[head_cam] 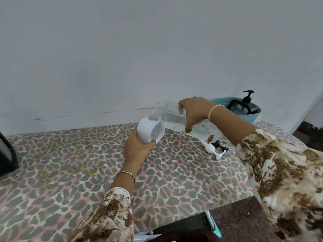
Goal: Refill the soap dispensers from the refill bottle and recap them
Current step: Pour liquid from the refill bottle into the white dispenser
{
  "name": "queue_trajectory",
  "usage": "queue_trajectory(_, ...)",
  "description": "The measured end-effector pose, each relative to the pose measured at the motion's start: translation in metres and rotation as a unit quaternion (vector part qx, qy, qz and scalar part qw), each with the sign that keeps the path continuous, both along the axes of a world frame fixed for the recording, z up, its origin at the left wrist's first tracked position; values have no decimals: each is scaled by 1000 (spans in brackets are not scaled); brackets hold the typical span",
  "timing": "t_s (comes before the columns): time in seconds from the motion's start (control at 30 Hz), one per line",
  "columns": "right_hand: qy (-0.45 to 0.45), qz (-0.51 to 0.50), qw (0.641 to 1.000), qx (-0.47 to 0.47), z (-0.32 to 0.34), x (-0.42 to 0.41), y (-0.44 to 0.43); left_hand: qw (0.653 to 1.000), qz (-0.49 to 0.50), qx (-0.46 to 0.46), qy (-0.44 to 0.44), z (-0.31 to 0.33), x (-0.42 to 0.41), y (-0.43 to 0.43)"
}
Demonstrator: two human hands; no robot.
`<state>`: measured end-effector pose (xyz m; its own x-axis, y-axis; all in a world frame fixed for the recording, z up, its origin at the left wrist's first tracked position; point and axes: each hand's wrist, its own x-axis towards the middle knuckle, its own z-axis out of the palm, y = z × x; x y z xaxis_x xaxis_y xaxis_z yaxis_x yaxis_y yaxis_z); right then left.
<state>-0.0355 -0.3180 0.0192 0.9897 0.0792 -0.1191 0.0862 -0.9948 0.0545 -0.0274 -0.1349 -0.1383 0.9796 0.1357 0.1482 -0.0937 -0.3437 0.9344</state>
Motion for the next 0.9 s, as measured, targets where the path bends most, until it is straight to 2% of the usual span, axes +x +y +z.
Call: queue_trajectory(0.9,19,-12,999,-38,9,-5,9,1000,-1,-3,-1,3,-3,-1)
